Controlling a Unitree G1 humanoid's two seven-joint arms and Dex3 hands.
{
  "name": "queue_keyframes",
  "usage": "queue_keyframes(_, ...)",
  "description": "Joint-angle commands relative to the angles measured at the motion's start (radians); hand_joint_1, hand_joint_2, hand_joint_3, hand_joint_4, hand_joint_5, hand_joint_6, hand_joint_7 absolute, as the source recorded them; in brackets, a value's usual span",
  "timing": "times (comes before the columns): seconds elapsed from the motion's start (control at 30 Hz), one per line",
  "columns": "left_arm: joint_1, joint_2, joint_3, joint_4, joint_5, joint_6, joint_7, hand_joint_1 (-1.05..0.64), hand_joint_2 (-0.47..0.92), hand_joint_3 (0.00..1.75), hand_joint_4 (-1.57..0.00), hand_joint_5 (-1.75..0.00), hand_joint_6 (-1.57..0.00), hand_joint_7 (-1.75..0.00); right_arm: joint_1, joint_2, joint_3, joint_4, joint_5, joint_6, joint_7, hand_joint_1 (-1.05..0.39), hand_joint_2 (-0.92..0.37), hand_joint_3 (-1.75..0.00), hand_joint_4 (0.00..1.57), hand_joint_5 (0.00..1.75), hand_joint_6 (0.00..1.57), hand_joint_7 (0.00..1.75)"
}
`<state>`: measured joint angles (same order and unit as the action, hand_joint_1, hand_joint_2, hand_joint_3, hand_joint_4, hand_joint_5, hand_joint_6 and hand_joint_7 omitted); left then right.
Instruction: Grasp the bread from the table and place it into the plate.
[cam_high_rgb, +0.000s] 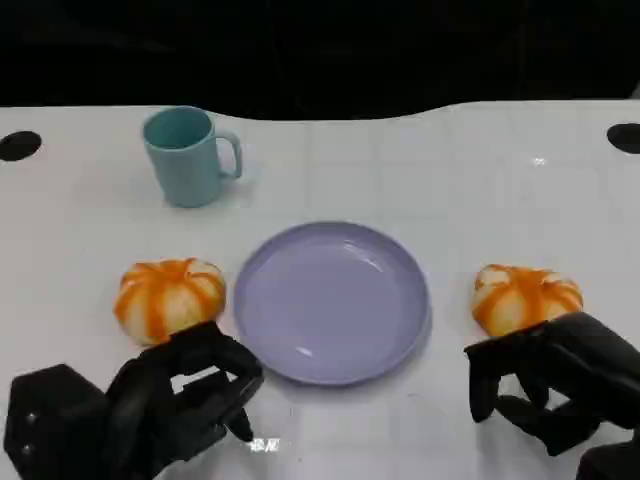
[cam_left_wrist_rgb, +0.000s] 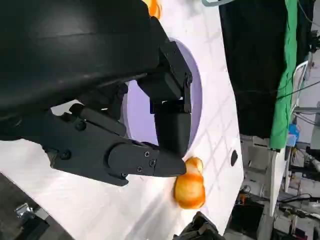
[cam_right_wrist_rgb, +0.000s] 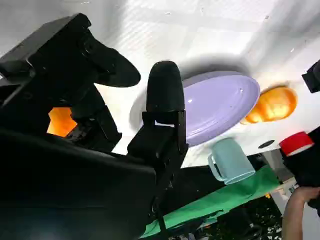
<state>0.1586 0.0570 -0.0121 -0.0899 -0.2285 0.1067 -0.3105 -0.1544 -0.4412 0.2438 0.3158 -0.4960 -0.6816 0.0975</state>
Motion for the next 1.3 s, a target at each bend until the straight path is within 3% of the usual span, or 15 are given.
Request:
queue_keyframes(0.03,0.006,0.012,0.007,-0.01,0.003,0.001,0.005,-0.51,0.92,0.26,-0.71,-1.75,-0.74,-1.36,0.002,-0.016,-0.009,-0.003,0.015,-0.009,-0.001,-0.07,-0.35,-1.2,0.86,1.72,0.85,1.23)
queue_keyframes(0.97,0.006,0.01,0.009,-0.015,-0.006,0.015,0.005,-0.5,0.92,0.27,-0.72,-1.75,-0.74,-1.38,0.006,-0.011,-0.013,-0.011,0.037,0.0,0.005,-0.07,-0.36,-1.18,0.87,1.71,0.88,1.17)
queue_keyframes(1.1,0.004,0.013,0.009,-0.008,-0.002,0.006,0.001,-0.5,0.92,0.27,-0.72,-1.75,-0.73,-1.38,0.002,-0.009,-0.023,-0.008,0.063,-0.015,-0.001,-0.06,-0.37,-1.2,0.86,1.63,0.91,0.97)
queue_keyframes(1.3,0.002,0.012,0.01,-0.002,-0.002,0.002,0.001,-0.5,0.92,0.27,-0.72,-1.75,-0.73,-1.38,0.005,-0.004,-0.044,-0.025,0.092,-0.004,-0.005,-0.09,-0.5,-0.85,0.79,1.44,0.94,0.62)
